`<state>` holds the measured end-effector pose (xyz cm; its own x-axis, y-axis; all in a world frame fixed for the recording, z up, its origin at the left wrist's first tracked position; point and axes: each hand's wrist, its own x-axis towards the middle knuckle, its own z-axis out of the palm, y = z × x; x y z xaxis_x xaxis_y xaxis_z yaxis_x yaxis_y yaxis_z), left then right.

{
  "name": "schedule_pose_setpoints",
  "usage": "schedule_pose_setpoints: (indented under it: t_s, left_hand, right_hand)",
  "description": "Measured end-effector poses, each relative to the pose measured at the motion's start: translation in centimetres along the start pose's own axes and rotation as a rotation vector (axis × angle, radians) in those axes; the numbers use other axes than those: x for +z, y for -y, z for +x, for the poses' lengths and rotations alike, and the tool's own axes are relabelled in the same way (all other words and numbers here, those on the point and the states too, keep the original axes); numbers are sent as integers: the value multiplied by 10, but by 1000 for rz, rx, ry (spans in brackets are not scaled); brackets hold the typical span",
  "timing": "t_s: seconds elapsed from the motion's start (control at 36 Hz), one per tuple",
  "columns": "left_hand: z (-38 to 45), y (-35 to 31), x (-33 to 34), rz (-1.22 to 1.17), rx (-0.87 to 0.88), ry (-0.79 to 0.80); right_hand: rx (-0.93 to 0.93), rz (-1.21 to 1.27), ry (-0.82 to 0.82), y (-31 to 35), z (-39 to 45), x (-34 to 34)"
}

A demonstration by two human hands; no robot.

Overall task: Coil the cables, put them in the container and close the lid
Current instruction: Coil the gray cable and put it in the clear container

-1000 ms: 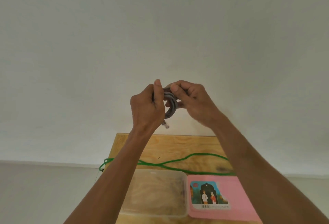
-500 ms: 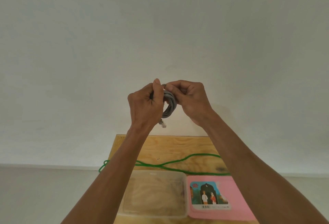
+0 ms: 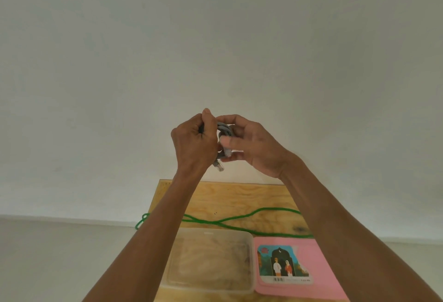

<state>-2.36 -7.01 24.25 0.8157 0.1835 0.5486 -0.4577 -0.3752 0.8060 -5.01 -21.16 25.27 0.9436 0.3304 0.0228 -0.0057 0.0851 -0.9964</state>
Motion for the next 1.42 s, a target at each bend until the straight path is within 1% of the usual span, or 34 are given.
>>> schedule_pose_setpoints:
  t_s: [0.06, 0.14, 0.33, 0.39, 0.5, 0.56, 0.61, 0.72, 0.78, 0.83, 0.89, 1.0, 1.06, 1.11, 1.19, 1.36, 1.42]
  left_hand:
    - [-1, 0, 0, -26, -10, -23]
    - [-1, -1, -3, -77, -3, -38]
    - [-1, 0, -1, -71, -26, -65]
    - [-1, 1, 0, -58, -50, -77]
    - [-3, 4, 1, -31, -88, -76]
    - [-3, 5, 2, -12, -97, -67]
    - [-3, 6, 3, 23, -103, -61]
    - [-1, 11, 5, 58, -141, -86]
    - [0, 14, 5, 74, -137, -106]
    - [0, 16, 6, 93, -129, -118]
    - [0, 18, 6, 98, -141, -128]
    - [1, 20, 6, 107, -178, -145]
    - [2, 18, 6, 95, -203, -153]
    - [3, 16, 7, 85, -224, -161]
    - [4, 18, 6, 97, -233, -168]
    - [-1, 23, 3, 132, -223, -154]
    - [-3, 23, 4, 124, -212, -145]
  right_hand:
    - [-61, -102, -32, 0, -1, 1]
    - [-126, -180, -123, -2, -1, 2]
    - [-221, -157, -280, -10, -7, 12]
    - [-210, -170, -263, -12, -9, 12]
    - [-150, -131, -175, -12, -14, 7]
    - [-148, -179, -201, -12, -15, 7]
    - [-150, -285, -278, -14, -14, 12]
    - [-183, -581, -555, -18, -15, 29]
    - [-181, -676, -632, -17, -16, 35]
    - [-167, -707, -623, -17, -16, 40]
    - [-216, -741, -644, -17, -15, 45]
    - [-366, -631, -804, -23, -10, 50]
    - [-401, -565, -881, -29, -8, 54]
    - [-384, -483, -934, -35, -5, 60]
    - [-247, -481, -951, -41, -2, 64]
    - [-12, -534, -802, -32, 3, 53]
    - [9, -556, -753, -28, 4, 50]
